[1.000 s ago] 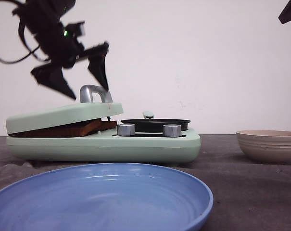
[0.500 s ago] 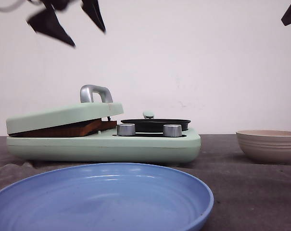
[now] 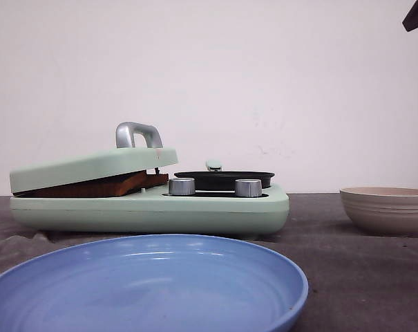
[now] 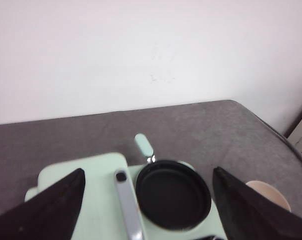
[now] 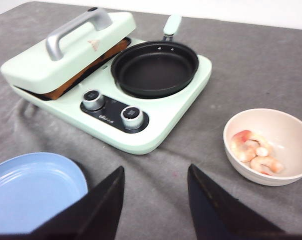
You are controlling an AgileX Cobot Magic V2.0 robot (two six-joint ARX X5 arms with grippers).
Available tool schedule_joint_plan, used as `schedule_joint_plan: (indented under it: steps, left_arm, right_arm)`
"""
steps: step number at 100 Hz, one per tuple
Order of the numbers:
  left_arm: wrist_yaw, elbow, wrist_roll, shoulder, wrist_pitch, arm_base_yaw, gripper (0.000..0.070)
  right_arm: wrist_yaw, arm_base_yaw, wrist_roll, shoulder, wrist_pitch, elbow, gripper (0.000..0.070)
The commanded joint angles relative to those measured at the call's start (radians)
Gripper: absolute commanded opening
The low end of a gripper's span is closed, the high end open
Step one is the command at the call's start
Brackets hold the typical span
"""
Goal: Make breakfast with bread and shrimp
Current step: 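Lift the left gripper up and away from the closed press, then lower the right gripper to the cream shrimp bowl and grasp its rim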
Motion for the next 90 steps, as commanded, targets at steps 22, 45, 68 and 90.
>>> schedule_joint_plan:
  steps: [22,45,68,90]
  left_arm:
    - [0.001,-0.447,-0.110,-0.328,0.208,0.004,0.0431]
    - [0.001,-0.647,-0.153,-0.523,0.193,0.004,0.0432]
    - [0.001,-0.753,-0.152,-0.638,0.138,0.004,0.0432]
    - [0.000,-0.806,-0.127,-0.707,0.080,0.004,0.0432]
  right_arm:
    - [0.039,-0.001,-0.005,0.005,0.018,0.003,0.0237]
    - [0.044,-0.062,0.015,0.062,0.087,0.003,0.0237]
    - [-0.069,-0.201,0.071,0.212,0.132,0.023,0.0238]
    - [-0.215,-0.418,0.076,0.385,0.130,0.125,0.0261]
